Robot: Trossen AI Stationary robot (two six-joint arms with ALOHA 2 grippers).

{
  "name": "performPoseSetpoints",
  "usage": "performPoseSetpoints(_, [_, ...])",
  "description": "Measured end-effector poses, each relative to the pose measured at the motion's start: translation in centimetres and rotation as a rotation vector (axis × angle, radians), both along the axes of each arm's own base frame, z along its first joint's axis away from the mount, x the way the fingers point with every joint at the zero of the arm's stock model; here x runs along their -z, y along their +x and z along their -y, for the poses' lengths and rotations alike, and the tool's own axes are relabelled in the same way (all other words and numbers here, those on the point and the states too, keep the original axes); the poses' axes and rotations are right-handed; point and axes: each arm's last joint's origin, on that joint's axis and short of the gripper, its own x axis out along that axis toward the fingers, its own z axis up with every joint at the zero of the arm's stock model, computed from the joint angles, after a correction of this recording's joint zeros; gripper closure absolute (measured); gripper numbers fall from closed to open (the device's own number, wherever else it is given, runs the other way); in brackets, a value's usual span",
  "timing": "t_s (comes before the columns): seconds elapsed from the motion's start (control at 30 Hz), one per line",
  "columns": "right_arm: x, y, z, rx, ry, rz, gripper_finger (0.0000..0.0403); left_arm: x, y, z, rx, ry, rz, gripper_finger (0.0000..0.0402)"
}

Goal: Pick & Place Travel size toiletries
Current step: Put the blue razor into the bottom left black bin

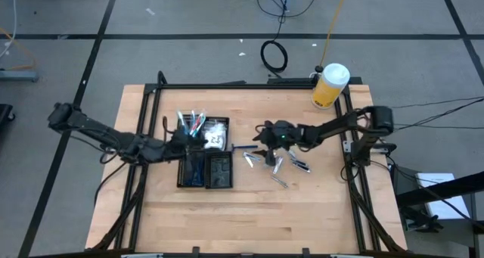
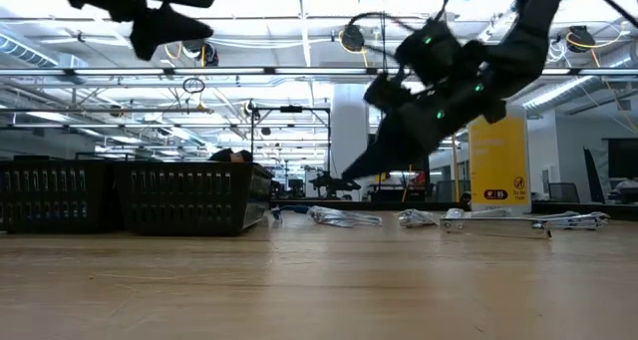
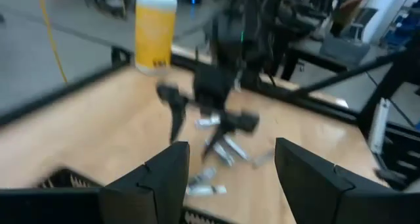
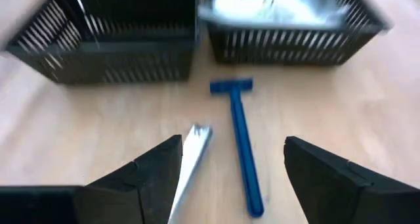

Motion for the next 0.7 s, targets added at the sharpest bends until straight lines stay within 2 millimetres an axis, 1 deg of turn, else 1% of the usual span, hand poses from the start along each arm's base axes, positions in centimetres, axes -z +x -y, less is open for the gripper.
performPoseSetpoints(0.13, [1.8,0.8,0.2,-0.019,-0.029,-0.051,0.0158,-0.5,0.3,-0.8,-0.032,0.066,0.034,0.0177])
performPoseSetpoints(0.2, [2.3,1.2,0.4,-0.017,-0.030,-0.063,0.0162,-0.6,0.4,-1.3,-0.051,0.088,0.033,0.0177])
performPoseSetpoints(0.3, [3.0,1.7,0.9,-0.006,-0.026,-0.079,0.0170,-0.4,0.7,-2.0,-0.087,0.099,0.019,0.0176])
performPoseSetpoints(0.4, [3.8,1.7,1.1,-0.001,-0.018,-0.103,0.0183,0.0,1.0,-2.6,-0.119,0.106,-0.005,0.0176])
performPoseSetpoints(0.7, [4.0,1.7,1.2,-0.025,0.001,-0.108,0.0238,1.7,2.5,-3.7,-0.178,0.125,-0.099,0.0176])
